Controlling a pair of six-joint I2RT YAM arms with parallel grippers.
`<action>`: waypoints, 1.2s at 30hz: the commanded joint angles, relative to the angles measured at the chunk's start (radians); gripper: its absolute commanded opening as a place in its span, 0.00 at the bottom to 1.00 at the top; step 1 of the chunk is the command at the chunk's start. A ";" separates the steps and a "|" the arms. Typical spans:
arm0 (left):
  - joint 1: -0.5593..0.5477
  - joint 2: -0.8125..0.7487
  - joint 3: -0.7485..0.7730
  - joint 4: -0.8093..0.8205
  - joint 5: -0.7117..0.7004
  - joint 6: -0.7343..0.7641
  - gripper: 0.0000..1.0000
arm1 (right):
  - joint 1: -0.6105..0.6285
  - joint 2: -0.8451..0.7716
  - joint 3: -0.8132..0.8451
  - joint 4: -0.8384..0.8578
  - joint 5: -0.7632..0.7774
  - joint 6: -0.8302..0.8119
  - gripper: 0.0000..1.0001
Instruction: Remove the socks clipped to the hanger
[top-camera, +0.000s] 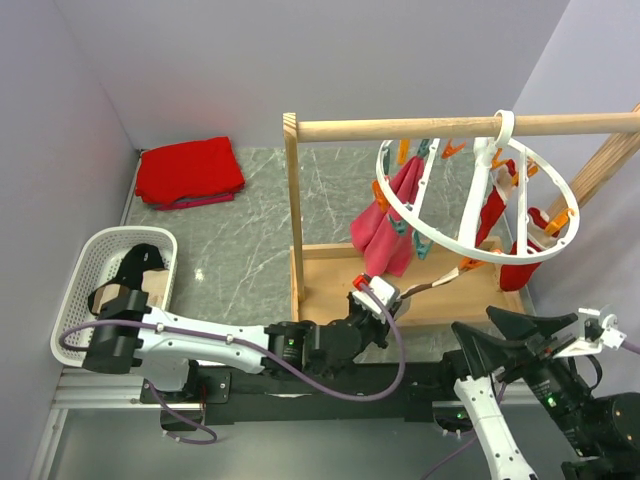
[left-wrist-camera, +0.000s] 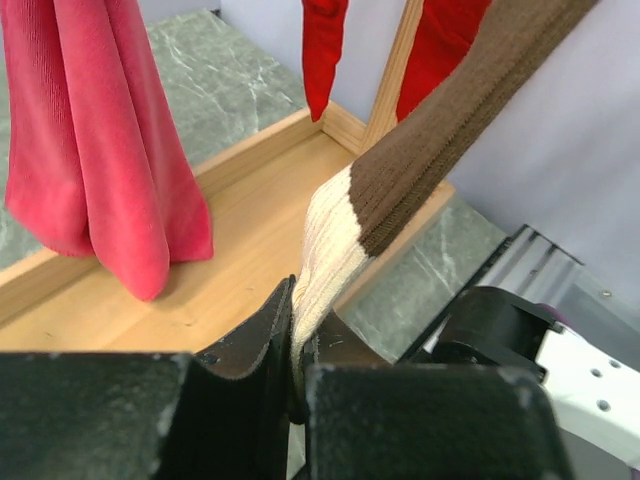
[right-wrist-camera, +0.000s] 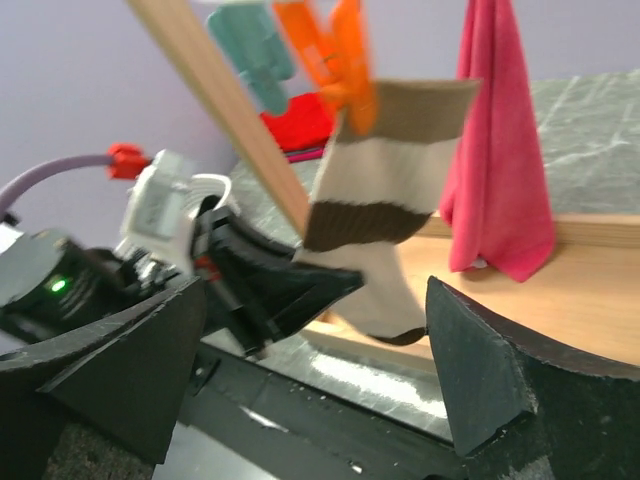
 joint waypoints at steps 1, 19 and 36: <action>0.000 -0.068 -0.028 -0.044 0.038 -0.094 0.05 | 0.002 0.089 0.000 0.084 0.059 -0.018 0.94; -0.046 0.084 0.122 -0.095 0.101 -0.125 0.01 | -0.029 0.254 0.091 0.079 0.077 -0.063 0.84; -0.060 0.240 0.295 -0.181 0.144 -0.150 0.01 | -0.029 0.235 0.083 0.075 0.080 -0.078 0.77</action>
